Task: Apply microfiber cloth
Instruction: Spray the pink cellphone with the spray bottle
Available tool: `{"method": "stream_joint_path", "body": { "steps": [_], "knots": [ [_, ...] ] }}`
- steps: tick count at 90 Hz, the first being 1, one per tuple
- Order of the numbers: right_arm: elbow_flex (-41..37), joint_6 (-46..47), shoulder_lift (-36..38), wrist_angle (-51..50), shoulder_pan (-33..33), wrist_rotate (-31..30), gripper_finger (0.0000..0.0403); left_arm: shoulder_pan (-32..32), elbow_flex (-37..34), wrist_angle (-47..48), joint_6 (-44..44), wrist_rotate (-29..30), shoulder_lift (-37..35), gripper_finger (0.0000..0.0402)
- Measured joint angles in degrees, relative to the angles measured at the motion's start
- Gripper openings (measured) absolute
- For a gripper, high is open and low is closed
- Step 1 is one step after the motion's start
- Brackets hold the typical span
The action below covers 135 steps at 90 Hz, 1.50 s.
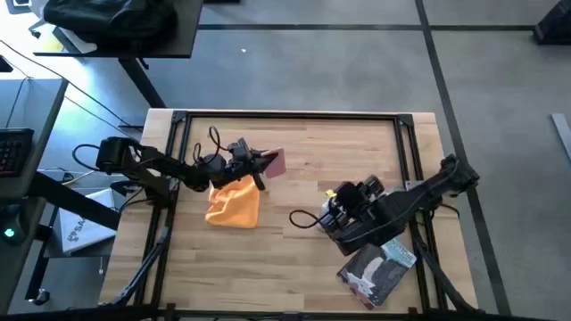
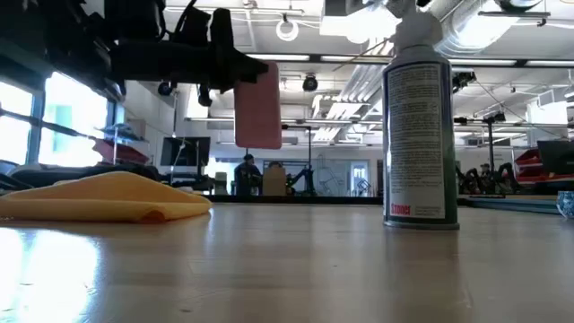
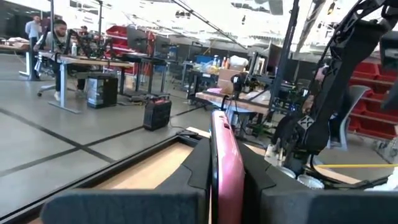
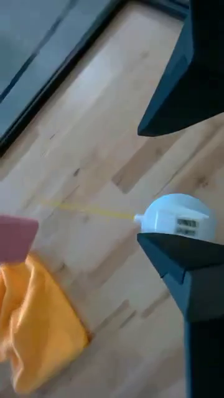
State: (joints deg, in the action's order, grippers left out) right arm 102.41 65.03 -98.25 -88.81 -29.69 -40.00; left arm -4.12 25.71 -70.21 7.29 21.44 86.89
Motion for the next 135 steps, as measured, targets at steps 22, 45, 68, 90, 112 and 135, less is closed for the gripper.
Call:
{"method": "stream_joint_path", "body": {
  "steps": [22,45,68,90,112,135],
  "knots": [
    [-5.21,-8.34,0.90,-1.07,3.40,3.02,0.0235,0.00,-0.01,-0.30,0.60,-0.93,0.00,0.0015],
    [-13.48,-15.27,1.59,0.78,5.53,4.17,0.0235,0.00,0.00,-0.36,1.05,-0.98,0.00,0.0015],
    [-17.03,-20.10,1.61,12.15,5.45,8.51,0.0235,0.00,0.00,-0.31,1.05,-0.98,0.00,0.0015],
    [-17.03,-20.34,1.61,12.77,5.18,9.15,0.0235,0.00,0.00,-0.31,1.05,-0.96,0.00,0.0015],
    [-17.03,-21.98,1.61,16.75,5.20,13.98,0.0235,0.00,0.00,-0.31,1.05,-0.95,0.00,0.0015],
    [-12.84,-25.77,1.61,12.42,5.18,15.10,0.0235,0.00,0.00,-0.31,1.05,-0.94,0.00,0.0015]
  ]
}}
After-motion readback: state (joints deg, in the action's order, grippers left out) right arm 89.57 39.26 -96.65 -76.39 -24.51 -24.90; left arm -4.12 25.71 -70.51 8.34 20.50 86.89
